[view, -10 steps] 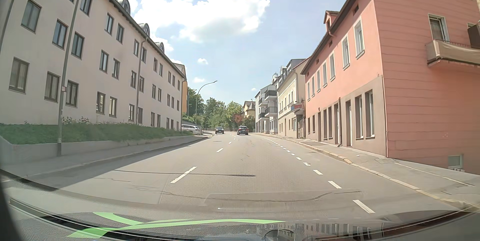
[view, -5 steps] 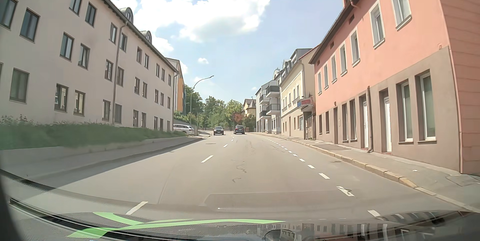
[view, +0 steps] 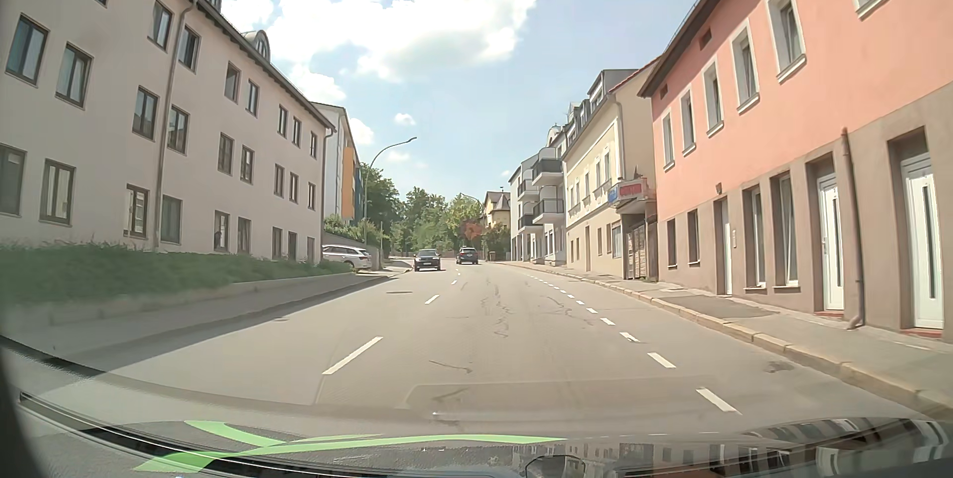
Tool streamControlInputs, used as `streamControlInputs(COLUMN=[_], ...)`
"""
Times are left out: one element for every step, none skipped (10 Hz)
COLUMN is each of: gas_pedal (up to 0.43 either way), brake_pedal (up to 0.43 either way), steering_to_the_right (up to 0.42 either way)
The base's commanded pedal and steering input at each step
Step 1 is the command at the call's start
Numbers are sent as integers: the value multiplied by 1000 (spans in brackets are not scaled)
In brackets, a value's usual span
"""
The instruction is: Follow the waypoints while adhering to traffic rules and regulations
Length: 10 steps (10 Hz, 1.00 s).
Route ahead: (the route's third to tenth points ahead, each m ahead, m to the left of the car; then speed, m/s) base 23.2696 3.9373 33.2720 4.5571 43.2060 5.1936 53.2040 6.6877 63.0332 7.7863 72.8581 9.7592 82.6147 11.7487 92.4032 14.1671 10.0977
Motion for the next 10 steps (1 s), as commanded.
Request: streamControlInputs(gas_pedal=[311,311,311,311,311,311,311,311,311,311], brake_pedal=[0,0,0,0,0,0,0,0,0,0], steering_to_the_right=[-8,-6,-6,-6,-6,-6,-8,-9,-10,-10])
